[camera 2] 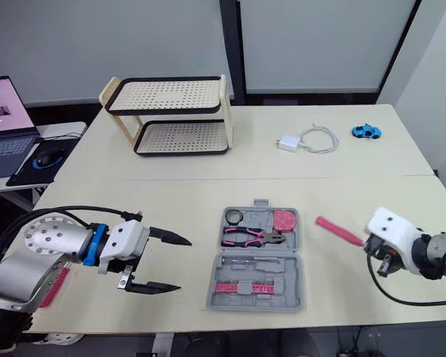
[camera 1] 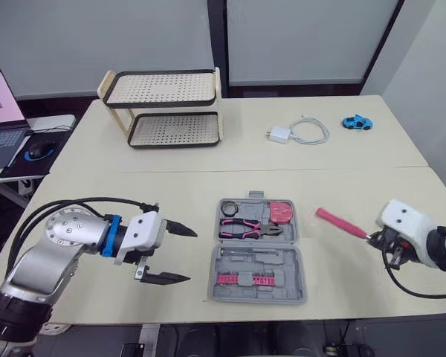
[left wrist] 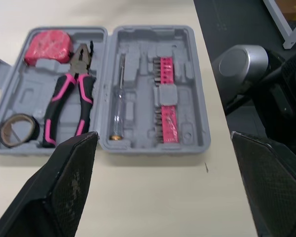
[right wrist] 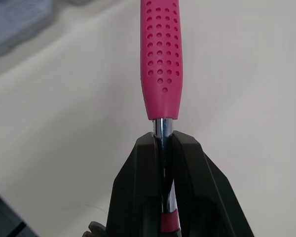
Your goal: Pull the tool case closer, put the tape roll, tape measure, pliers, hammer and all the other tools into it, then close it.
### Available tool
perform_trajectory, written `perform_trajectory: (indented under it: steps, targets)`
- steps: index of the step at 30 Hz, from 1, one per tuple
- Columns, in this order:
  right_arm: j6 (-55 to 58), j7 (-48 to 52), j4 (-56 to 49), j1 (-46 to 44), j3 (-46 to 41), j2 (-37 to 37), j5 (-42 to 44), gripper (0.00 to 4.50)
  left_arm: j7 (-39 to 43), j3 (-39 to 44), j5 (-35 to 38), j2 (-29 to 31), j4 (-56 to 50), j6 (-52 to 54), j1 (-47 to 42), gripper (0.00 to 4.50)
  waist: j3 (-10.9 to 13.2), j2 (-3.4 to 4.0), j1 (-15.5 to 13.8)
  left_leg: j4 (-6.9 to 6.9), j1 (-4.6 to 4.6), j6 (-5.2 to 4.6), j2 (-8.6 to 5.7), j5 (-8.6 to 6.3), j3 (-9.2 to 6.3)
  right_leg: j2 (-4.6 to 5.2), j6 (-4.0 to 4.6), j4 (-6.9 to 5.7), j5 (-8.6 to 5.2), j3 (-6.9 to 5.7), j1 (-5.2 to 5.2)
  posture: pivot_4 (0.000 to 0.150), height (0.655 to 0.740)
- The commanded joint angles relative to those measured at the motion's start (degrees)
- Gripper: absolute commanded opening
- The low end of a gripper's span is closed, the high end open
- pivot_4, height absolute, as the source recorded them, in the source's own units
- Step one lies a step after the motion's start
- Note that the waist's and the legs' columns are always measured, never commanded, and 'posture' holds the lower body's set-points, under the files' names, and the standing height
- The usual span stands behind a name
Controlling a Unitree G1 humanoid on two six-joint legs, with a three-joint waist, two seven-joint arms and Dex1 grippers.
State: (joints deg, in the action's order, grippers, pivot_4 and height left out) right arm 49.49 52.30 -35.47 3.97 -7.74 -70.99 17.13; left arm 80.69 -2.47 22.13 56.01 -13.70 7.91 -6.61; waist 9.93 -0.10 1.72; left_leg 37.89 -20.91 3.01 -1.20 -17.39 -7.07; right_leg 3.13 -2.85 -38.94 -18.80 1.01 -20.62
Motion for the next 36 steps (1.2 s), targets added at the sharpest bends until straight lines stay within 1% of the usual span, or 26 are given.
perform_trajectory:
  steps: [1, 7, 13, 15, 17, 21, 25, 36]
  targets:
    - [2.5, 0.5, -6.5, -5.2, 3.9, -1.7, 1.0, 0.07, -0.9, 1.7, -0.9, 0.7, -2.1, -1.5, 1.2, 4.50, 0.0, -0.03, 0.0, 0.00, -0.01, 0.00, 0.00, 0.00, 0.00, 0.03, 0.00, 0.01, 0.00, 0.01, 0.00, 0.150, 0.7400]
    - [5.5, 1.3, -11.0, -17.1, 18.0, -0.2, -0.8, 0.07, -1.3, 1.3, -3.8, 0.9, -1.3, -4.7, 2.9, 4.50, 0.0, -0.06, -0.1, 0.00, -0.07, 0.00, 0.00, 0.00, -0.04, 0.06, -0.01, 0.02, -0.01, -0.01, -0.06, 0.150, 0.7400]
    - [11.1, 2.7, -11.6, -31.1, 32.8, 5.4, -2.4, 0.07, -1.0, 0.4, -6.0, 1.4, -0.5, -6.6, 3.3, 4.50, 0.0, -0.06, 0.1, -0.02, -0.16, 0.00, 0.01, 0.00, -0.08, 0.04, -0.01, -0.02, -0.01, 0.00, -0.24, 0.150, 0.7400]
    - [12.1, 2.6, -11.2, -34.1, 36.8, 7.0, -3.6, 0.07, -1.2, 0.1, -6.6, 1.3, -0.6, -7.0, 3.4, 4.50, 0.0, -0.06, 0.1, -0.02, -0.25, 0.01, 0.00, 0.00, -0.08, 0.04, -0.01, -0.02, -0.01, 0.00, -0.35, 0.150, 0.7400]
    - [13.3, 2.1, -10.6, -36.4, 40.5, 9.1, -4.8, 0.07, -1.4, -0.3, -7.4, 1.1, -0.6, -7.4, 3.5, 4.50, 0.0, -0.05, 0.1, 0.05, -0.53, 0.01, -0.02, 0.01, -0.09, 0.04, -0.01, -0.08, 0.00, 0.00, -0.66, 0.150, 0.7400]
    - [15.6, 0.9, -8.9, -40.5, 47.3, 13.9, -7.3, 0.07, -1.9, -1.0, -8.8, 1.1, -0.5, -8.2, 3.7, 4.50, 0.0, -0.06, 0.1, 0.11, -0.84, 0.04, -0.05, 0.03, -0.18, 0.04, 0.01, -0.11, 0.01, -0.08, -0.90, 0.150, 0.7400]
    - [17.2, -1.0, -7.0, -42.8, 52.1, 17.8, -9.3, 0.07, -2.2, -1.3, -9.5, 1.1, -0.6, -8.4, 3.7, 4.50, 0.0, -0.06, 0.1, 0.11, -0.85, 0.04, -0.07, 0.03, -0.21, 0.04, 0.01, -0.13, 0.01, -0.10, -0.94, 0.150, 0.7400]
    - [18.2, -4.8, -2.7, -43.3, 58.1, 23.7, -13.1, 0.07, -2.3, -2.0, -9.6, 1.0, -0.5, -8.1, 3.1, 4.50, 0.0, -0.05, 0.2, 0.12, -0.85, 0.04, -0.11, 0.03, -0.24, 0.01, 0.01, -0.18, 0.01, -0.13, -0.97, 0.150, 0.7400]
